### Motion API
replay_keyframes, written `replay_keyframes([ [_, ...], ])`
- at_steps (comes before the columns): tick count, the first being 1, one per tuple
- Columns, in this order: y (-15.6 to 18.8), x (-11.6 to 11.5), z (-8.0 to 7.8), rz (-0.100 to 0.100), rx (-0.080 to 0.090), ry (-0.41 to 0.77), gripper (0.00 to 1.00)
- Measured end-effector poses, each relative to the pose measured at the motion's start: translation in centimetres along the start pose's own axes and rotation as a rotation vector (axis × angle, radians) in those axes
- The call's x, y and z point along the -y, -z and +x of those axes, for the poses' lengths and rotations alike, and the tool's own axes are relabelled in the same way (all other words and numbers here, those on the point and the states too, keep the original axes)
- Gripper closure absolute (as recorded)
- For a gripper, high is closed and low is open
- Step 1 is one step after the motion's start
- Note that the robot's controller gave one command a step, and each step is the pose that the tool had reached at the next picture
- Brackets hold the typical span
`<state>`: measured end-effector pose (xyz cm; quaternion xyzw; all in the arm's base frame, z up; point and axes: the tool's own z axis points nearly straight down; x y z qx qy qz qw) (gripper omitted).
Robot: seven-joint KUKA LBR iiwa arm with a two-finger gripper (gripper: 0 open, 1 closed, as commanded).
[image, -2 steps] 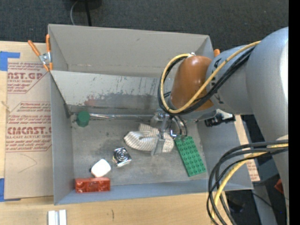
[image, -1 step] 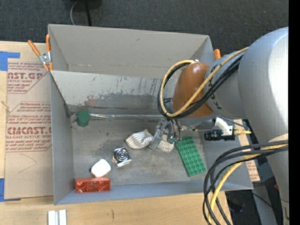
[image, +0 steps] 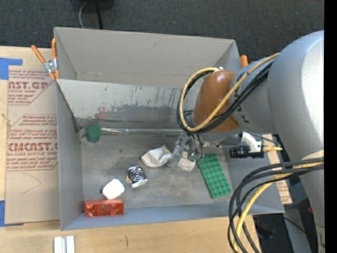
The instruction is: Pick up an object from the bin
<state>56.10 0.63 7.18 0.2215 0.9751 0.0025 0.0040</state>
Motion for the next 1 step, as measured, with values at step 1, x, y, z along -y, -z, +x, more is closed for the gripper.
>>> replay_keyframes([
  [1,0.02,-0.01,-0.01,0.0,0.0,0.001,1.0],
])
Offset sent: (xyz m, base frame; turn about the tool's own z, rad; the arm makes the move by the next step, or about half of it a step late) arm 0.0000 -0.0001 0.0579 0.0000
